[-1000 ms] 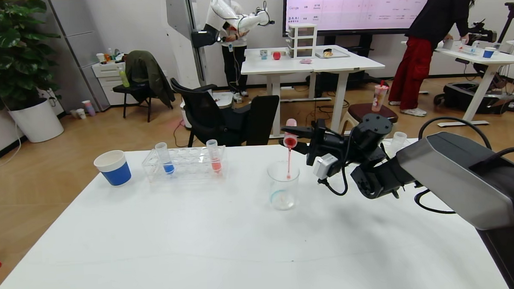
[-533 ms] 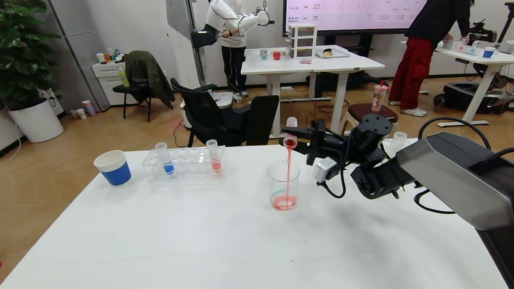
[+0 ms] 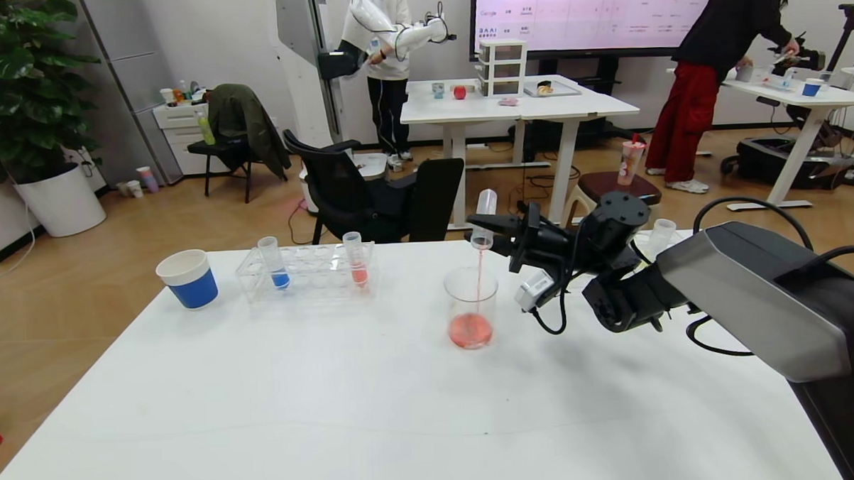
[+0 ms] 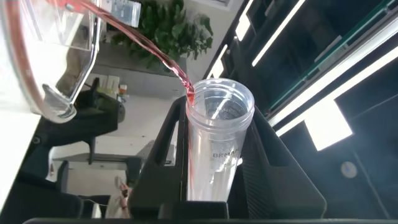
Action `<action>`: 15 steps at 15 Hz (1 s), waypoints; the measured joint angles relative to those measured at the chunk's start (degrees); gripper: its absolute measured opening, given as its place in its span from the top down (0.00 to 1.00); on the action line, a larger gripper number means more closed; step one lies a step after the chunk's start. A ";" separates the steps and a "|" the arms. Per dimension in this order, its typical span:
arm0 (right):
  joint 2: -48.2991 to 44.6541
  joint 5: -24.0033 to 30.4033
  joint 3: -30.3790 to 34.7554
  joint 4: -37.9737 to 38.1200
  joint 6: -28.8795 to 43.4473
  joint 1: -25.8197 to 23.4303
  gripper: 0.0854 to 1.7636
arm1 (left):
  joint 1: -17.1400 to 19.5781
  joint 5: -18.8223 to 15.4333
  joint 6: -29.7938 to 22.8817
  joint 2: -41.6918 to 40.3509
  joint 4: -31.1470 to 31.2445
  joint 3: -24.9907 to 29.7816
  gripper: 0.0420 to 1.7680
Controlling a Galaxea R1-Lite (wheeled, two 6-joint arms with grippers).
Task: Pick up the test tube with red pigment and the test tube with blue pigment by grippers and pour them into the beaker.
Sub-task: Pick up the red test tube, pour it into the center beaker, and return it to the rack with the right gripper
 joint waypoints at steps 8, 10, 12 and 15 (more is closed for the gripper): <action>0.28 -2.23 0.04 -3.28 -3.69 1.13 0.75 | 0.00 0.00 0.02 0.00 0.00 0.00 0.01; -0.33 -3.33 -0.02 -3.25 1.39 1.24 0.75 | 0.00 0.02 0.00 0.00 0.00 0.00 0.01; -1.87 -6.58 0.34 -3.91 10.51 1.18 0.75 | 0.00 0.00 0.02 0.00 0.00 0.00 0.01; -5.05 -18.87 3.54 -8.50 28.73 1.34 0.75 | 0.00 0.00 0.00 0.00 0.00 0.00 0.01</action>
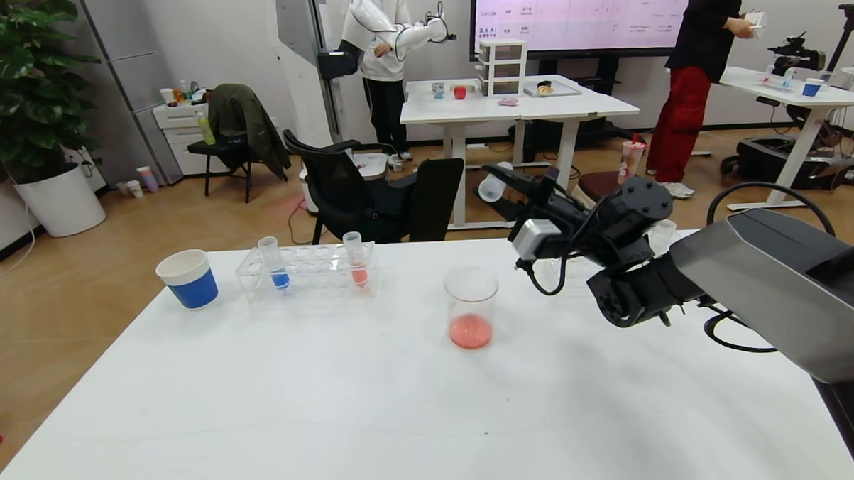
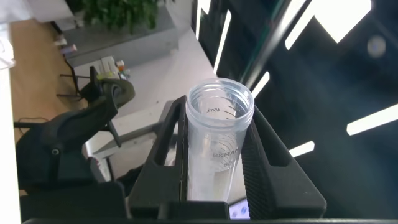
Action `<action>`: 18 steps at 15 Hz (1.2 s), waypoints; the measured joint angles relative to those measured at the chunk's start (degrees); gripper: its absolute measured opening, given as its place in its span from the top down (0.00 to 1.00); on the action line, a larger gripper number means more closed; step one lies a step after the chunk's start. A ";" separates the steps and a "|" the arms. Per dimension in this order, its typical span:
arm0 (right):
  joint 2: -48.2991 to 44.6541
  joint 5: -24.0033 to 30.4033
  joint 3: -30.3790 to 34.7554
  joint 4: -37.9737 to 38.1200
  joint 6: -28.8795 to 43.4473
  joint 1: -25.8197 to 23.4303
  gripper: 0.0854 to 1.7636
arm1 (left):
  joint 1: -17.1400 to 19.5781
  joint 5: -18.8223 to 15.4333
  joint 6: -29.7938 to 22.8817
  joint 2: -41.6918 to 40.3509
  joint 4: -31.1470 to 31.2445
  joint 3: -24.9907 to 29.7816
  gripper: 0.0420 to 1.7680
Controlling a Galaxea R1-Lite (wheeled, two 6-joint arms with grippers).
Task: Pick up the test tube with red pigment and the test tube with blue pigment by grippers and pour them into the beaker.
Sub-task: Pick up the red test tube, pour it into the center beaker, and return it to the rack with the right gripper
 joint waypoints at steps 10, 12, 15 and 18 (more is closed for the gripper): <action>-11.54 -34.96 19.19 3.25 46.43 2.21 0.75 | 0.00 0.00 0.02 0.00 0.00 0.00 0.01; -15.90 -39.38 23.98 11.11 52.87 2.21 0.75 | 0.00 0.00 0.00 0.00 0.00 0.00 0.01; -22.85 -40.05 29.49 18.94 58.84 1.94 0.75 | 0.00 0.00 0.00 0.00 0.00 0.00 0.01; -27.76 -34.85 33.71 17.20 59.42 0.65 0.75 | 0.00 0.00 0.02 0.00 0.00 0.00 0.01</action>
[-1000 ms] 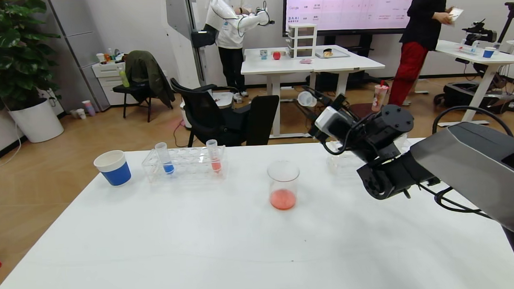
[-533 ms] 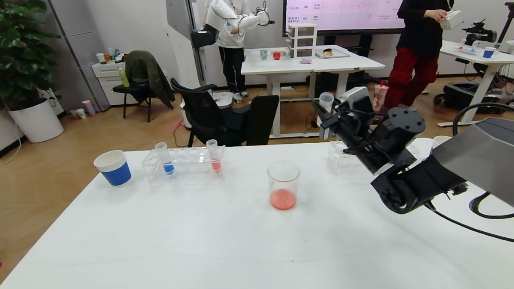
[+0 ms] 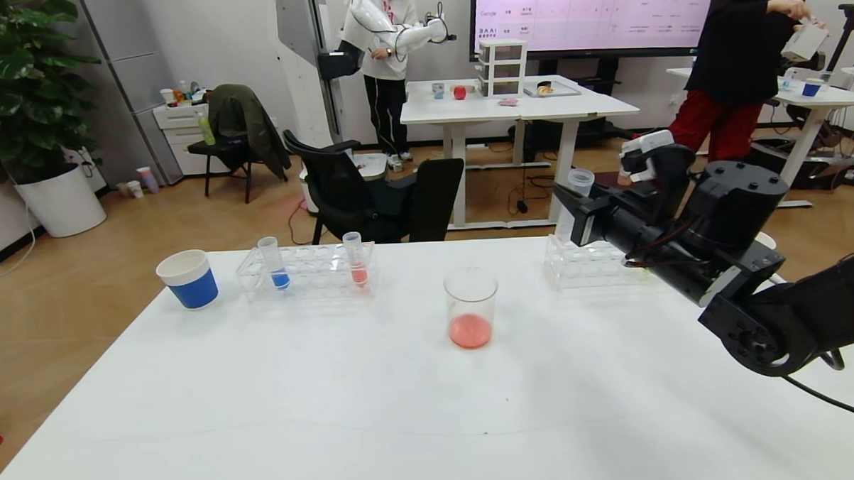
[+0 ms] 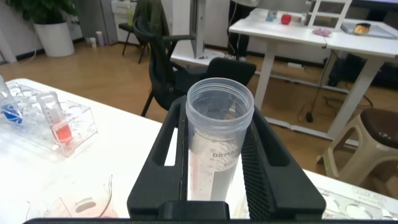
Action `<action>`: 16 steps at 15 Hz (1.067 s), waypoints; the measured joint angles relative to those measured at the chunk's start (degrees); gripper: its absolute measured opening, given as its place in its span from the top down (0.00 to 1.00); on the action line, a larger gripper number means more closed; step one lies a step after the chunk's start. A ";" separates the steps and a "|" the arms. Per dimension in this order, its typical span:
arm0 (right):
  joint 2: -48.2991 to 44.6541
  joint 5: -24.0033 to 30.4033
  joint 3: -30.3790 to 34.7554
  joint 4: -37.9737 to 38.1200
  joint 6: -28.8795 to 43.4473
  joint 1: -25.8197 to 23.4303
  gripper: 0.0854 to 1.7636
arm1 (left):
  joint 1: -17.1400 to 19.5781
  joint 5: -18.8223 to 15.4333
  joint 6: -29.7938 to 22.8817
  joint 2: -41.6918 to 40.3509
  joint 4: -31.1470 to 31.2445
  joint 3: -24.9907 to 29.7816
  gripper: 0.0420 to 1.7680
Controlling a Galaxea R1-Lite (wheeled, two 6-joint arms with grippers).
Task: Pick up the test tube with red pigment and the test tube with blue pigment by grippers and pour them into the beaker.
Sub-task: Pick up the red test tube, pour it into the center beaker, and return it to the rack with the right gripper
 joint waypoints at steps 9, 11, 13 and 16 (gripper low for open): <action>-3.47 0.06 -5.81 8.05 -0.43 -16.96 0.75 | 0.00 -0.01 0.00 0.00 0.00 0.00 0.01; -3.41 0.04 -9.51 12.90 -0.63 -22.60 0.75 | 0.00 0.00 0.01 0.00 0.00 0.00 0.01; -2.72 0.01 -11.68 15.76 -1.10 -27.28 0.75 | 0.00 0.00 0.00 0.00 0.00 0.00 0.01; 0.61 -0.11 -13.64 15.57 -1.37 -32.60 0.75 | 0.00 0.02 0.00 0.00 0.00 0.00 0.01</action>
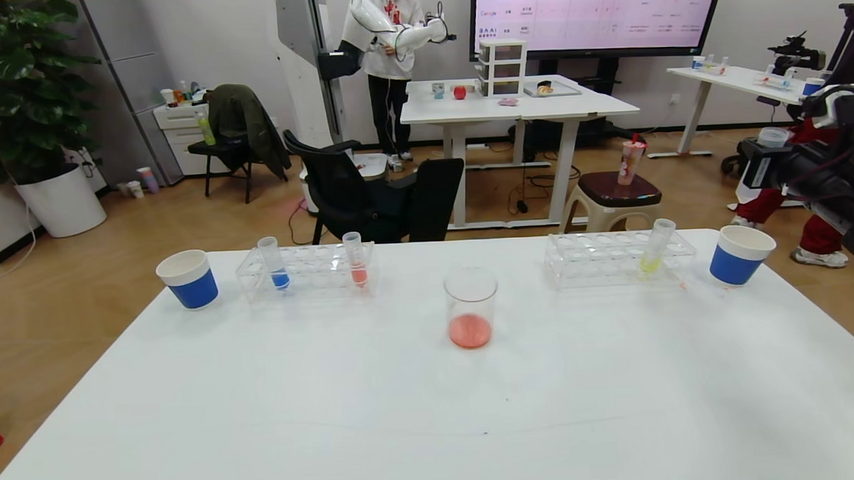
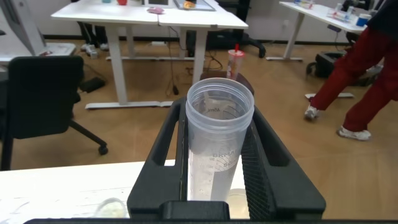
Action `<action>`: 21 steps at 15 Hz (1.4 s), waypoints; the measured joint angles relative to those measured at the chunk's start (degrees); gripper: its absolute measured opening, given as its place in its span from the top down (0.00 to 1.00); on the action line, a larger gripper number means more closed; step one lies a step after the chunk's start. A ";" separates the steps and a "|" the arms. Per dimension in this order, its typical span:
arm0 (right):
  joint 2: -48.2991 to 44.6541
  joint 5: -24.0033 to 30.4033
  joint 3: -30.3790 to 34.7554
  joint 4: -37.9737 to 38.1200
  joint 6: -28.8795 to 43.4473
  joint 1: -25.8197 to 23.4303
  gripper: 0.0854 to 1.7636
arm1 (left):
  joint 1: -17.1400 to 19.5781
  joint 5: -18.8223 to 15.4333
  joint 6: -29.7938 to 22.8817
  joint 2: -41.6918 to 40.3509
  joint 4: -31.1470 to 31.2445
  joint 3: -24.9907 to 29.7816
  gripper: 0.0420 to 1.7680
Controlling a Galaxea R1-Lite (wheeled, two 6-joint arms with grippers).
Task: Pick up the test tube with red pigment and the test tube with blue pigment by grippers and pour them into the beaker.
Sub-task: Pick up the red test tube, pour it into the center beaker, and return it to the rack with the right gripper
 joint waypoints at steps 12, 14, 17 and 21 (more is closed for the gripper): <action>16.07 -0.40 -2.58 -10.13 -0.50 -6.49 0.75 | 0.00 -0.02 0.00 0.00 0.00 0.00 0.01; 17.64 -0.38 -2.40 -10.36 -0.28 -6.51 0.75 | 0.00 0.00 0.00 0.00 0.00 0.00 0.01; 19.36 -0.35 -1.93 -11.92 0.00 -6.40 0.75 | 0.00 -0.02 0.00 0.00 0.00 0.00 0.01; 20.29 -1.29 -1.68 -12.15 0.00 -6.23 0.33 | 0.00 0.00 -0.05 0.00 0.00 0.00 0.01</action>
